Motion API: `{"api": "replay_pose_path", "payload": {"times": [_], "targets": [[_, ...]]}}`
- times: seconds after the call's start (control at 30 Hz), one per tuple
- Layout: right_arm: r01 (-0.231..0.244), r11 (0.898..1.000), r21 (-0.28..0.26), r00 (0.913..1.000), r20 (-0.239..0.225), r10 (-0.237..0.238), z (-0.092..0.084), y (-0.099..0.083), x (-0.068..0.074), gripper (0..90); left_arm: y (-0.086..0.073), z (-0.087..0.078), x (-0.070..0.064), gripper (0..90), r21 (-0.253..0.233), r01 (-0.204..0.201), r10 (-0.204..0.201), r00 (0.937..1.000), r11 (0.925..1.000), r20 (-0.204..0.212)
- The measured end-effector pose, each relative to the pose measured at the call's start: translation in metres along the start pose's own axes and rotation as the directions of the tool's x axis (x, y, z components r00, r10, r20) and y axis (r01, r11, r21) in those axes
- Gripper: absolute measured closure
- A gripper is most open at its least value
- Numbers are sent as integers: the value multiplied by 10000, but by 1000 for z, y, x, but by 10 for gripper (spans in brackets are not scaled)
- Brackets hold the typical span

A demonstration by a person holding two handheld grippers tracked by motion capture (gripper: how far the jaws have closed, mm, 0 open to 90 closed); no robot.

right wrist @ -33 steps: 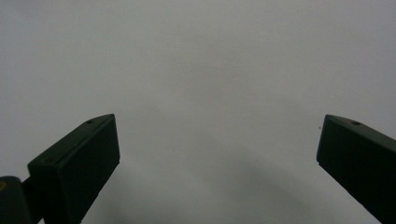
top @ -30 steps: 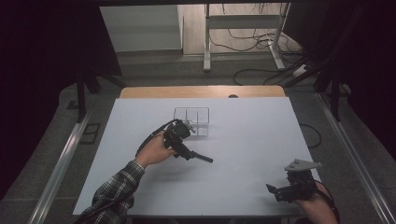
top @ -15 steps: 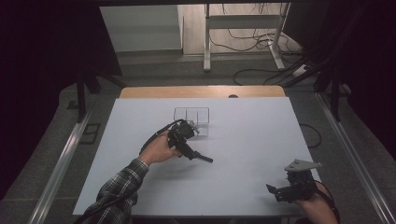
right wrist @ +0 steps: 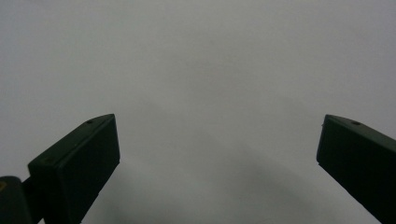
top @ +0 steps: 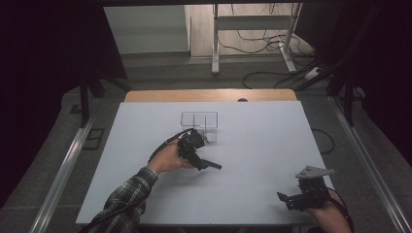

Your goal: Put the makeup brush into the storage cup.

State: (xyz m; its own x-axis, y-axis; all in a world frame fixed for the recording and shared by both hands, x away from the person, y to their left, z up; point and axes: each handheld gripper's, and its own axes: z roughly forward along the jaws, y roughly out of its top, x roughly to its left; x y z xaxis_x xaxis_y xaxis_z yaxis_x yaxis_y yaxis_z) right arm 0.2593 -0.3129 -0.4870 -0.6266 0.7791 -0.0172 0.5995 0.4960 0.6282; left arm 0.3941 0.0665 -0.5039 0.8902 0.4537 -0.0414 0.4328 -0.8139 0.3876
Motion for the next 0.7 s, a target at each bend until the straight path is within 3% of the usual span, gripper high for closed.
{"api": "replay_pose_path", "payload": {"times": [0.37,0.5,0.63,0.7], "targets": [[52,10000,66,10000,-28,-52,1,0,0,0,-3,12,-2,110,238,-102,97,9997,9997,205],[94,9999,71,9999,-39,-94,1,0,1,0,-5,11,-3,153,195,-123,122,9999,9997,39],[131,9998,119,9999,-55,-130,1,0,1,0,-5,7,-6,282,278,-176,175,9998,9995,18],[147,9998,127,9999,-60,-146,2,0,1,0,-5,4,-9,410,327,-323,320,9995,9989,76]]}}
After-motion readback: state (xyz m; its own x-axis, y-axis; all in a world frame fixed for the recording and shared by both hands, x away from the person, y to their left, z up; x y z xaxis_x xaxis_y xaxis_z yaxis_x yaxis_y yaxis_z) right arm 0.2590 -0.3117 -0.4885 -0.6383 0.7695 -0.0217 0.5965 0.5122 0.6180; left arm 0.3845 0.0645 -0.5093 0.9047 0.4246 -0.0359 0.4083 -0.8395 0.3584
